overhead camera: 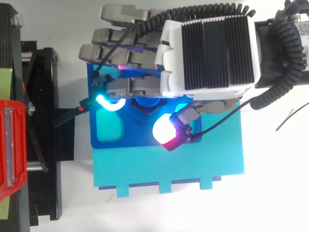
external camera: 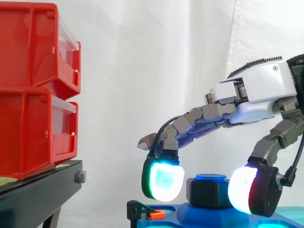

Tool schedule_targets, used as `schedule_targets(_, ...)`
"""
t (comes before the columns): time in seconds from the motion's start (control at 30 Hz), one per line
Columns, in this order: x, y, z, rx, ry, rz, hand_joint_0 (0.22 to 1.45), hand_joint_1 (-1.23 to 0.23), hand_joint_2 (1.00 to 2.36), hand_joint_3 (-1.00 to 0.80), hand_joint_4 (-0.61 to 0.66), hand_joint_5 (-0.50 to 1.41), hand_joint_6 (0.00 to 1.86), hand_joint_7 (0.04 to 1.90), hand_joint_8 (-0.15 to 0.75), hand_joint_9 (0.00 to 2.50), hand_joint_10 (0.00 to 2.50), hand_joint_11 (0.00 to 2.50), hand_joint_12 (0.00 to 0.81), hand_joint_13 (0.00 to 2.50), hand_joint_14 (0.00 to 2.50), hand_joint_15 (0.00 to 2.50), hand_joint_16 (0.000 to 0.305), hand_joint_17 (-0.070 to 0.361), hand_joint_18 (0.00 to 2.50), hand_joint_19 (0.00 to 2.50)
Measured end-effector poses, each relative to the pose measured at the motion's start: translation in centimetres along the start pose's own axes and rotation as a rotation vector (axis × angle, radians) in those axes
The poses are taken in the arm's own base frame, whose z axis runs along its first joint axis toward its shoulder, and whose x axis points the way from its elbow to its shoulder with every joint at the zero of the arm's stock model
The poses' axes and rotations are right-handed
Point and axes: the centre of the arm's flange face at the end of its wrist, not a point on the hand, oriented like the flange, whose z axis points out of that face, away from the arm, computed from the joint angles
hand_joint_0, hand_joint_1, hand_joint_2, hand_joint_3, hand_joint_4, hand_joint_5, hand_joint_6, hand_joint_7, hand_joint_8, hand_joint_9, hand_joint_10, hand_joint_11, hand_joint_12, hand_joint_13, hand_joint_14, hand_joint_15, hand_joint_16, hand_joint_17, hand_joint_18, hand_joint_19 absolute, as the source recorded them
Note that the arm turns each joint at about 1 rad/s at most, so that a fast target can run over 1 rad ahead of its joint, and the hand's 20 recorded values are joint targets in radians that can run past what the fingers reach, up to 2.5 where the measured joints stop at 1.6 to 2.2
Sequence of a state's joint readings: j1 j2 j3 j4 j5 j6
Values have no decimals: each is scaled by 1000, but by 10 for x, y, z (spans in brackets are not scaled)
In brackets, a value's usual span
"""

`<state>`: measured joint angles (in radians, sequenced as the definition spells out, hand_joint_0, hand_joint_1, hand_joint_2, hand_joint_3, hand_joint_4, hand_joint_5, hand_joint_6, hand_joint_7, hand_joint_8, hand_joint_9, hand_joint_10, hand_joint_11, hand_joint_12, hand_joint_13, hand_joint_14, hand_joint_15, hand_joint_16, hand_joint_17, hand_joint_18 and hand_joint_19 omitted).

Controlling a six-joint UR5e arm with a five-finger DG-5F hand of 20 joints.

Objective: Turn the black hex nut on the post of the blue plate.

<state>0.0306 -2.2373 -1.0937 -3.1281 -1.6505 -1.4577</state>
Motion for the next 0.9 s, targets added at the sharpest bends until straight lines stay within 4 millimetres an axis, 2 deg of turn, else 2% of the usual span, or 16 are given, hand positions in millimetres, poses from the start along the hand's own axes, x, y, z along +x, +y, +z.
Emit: schedule_targets(0.9,1,-1,0,5,1,-15,467,-678,1000,-500,138,-245,503,950,204,68,0,0,345,77,0,20,57,128,0,86)
